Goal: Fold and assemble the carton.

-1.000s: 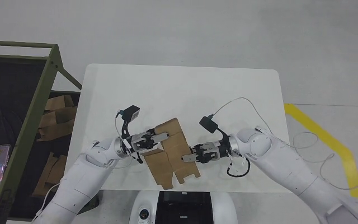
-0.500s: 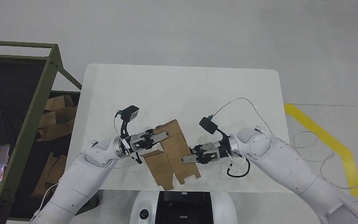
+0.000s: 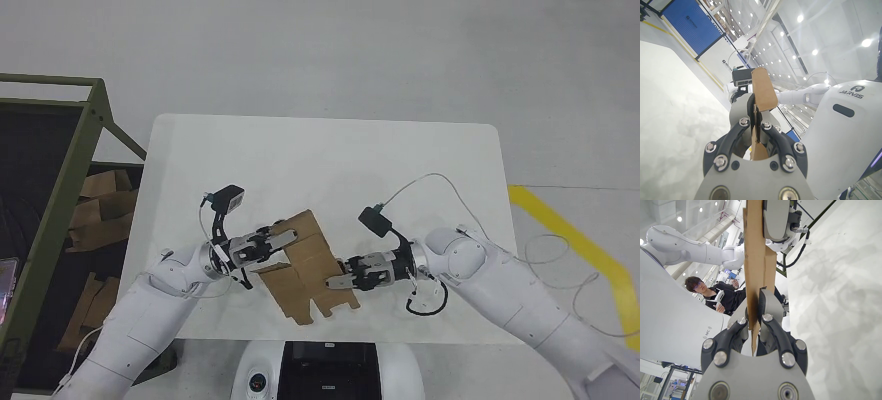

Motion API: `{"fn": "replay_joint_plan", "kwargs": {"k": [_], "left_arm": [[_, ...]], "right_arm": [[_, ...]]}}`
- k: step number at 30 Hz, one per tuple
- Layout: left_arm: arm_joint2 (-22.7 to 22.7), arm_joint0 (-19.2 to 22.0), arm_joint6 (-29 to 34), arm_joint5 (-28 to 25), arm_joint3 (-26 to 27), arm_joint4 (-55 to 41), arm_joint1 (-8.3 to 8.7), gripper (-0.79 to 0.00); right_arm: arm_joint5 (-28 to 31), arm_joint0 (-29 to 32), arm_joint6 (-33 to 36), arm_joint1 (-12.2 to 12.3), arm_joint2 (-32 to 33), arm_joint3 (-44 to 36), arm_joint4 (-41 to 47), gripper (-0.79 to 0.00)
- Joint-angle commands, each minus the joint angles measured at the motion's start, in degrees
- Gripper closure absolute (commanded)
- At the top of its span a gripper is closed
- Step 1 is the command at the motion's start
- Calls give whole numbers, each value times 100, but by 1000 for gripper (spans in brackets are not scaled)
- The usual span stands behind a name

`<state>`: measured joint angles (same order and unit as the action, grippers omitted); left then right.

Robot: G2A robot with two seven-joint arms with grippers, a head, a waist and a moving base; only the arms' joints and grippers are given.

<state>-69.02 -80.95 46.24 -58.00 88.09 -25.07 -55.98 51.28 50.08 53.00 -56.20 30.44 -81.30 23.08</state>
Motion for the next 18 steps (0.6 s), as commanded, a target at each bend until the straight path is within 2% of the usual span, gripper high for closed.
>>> {"fn": "replay_joint_plan", "kwargs": {"k": [1, 12, 18], "left_arm": [[-67, -19, 3, 0, 2, -56, -23, 0], [-435, -157, -350, 0, -31, -354, -211, 0], [-688, -242, -706, 0, -82, -325, -333, 0]], "right_arm": [[49, 16, -49, 6, 25, 15, -4, -785], [652, 306, -652, 78, 211, 289, -66, -785], [672, 433, -672, 134, 327, 257, 20, -785]]}}
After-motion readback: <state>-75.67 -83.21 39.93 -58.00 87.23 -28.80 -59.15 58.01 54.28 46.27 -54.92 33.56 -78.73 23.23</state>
